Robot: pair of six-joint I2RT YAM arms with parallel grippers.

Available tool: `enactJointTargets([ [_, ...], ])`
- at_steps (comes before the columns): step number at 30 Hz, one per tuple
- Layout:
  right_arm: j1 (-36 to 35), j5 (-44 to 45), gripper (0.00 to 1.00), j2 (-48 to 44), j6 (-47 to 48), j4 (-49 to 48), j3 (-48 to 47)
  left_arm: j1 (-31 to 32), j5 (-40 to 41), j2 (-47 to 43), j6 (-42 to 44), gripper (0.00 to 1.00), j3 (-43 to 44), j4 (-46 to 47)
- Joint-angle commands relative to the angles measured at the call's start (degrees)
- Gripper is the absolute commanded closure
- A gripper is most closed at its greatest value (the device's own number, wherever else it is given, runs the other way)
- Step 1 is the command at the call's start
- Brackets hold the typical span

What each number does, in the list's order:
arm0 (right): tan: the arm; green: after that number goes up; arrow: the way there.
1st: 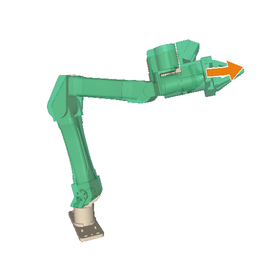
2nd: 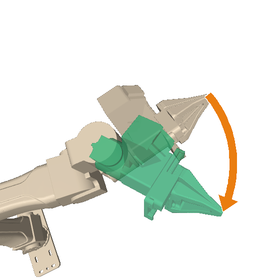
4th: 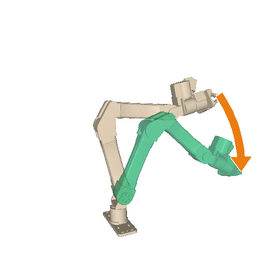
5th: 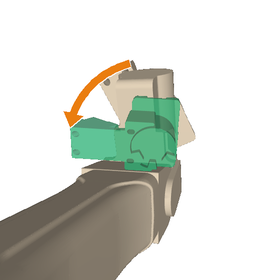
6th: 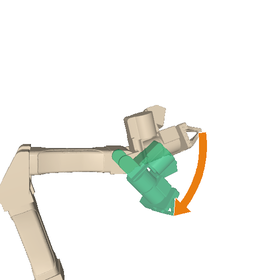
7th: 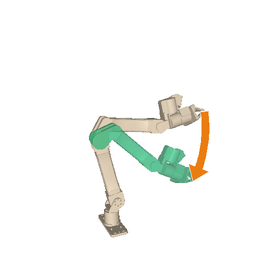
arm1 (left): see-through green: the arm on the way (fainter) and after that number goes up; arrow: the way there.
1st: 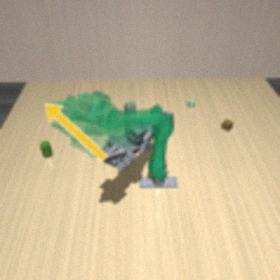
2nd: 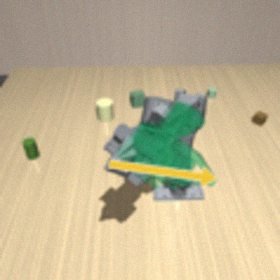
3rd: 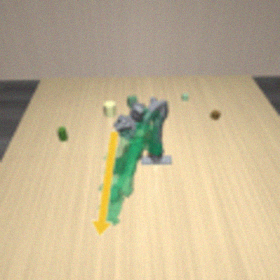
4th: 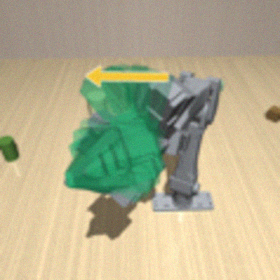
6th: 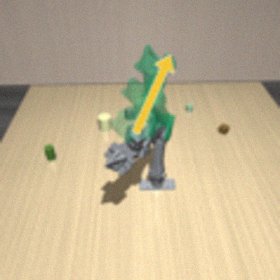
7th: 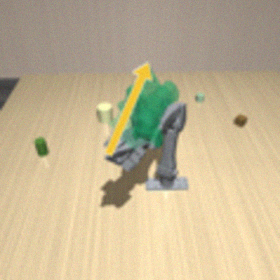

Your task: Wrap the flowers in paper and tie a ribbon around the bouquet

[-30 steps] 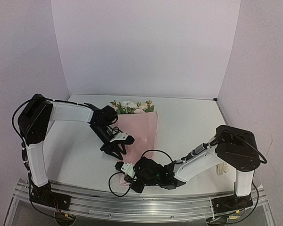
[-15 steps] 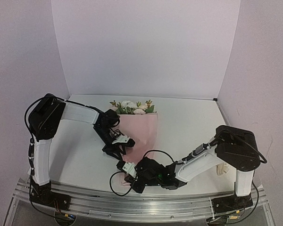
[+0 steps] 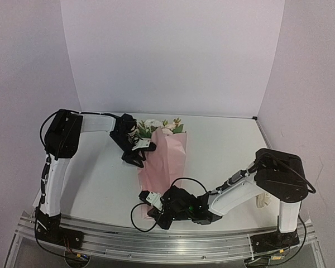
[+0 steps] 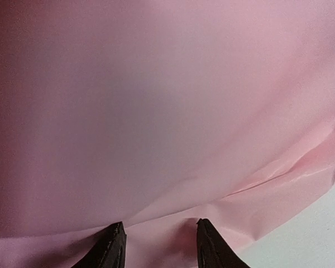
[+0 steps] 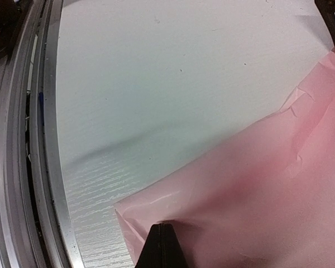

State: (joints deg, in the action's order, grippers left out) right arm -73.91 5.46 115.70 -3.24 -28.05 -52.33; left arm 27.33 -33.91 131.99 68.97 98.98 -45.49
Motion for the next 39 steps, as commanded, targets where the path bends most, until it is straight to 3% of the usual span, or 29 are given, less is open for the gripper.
enactJointTargets([
  [1, -1.1, -5.0, 1.00, 1.2, -1.2, 9.6, 2.8, -2.6, 5.7, 3.1, 1.1, 0.57, 5.0, 3.2],
  [7, -1.1, -5.0, 1.00, 1.5, -1.5, 9.6, 2.8, -3.8, 6.4, 6.7, -1.6, 0.57, 12.4, 5.6],
  [19, -1.1, -6.5, 1.00, 1.5, -2.0, 9.3, 2.9, -6.7, 10.7, 9.1, -3.0, 0.59, 15.5, 13.5],
  [25, -1.1, -5.6, 1.00, 1.5, -2.4, 8.9, 3.2, -7.0, 8.8, 7.9, -5.8, 0.55, 19.3, 14.2],
  [30, -1.1, -3.9, 1.00, 1.1, -3.1, 7.6, 3.3, -6.8, 3.8, 2.0, -7.1, 0.54, 18.0, 11.6],
  [39, -0.7, -1.9, 1.00, 0.2, -3.6, 4.6, 3.7, 1.2, -3.6, -16.9, -8.1, 0.56, 3.4, 9.4],
])
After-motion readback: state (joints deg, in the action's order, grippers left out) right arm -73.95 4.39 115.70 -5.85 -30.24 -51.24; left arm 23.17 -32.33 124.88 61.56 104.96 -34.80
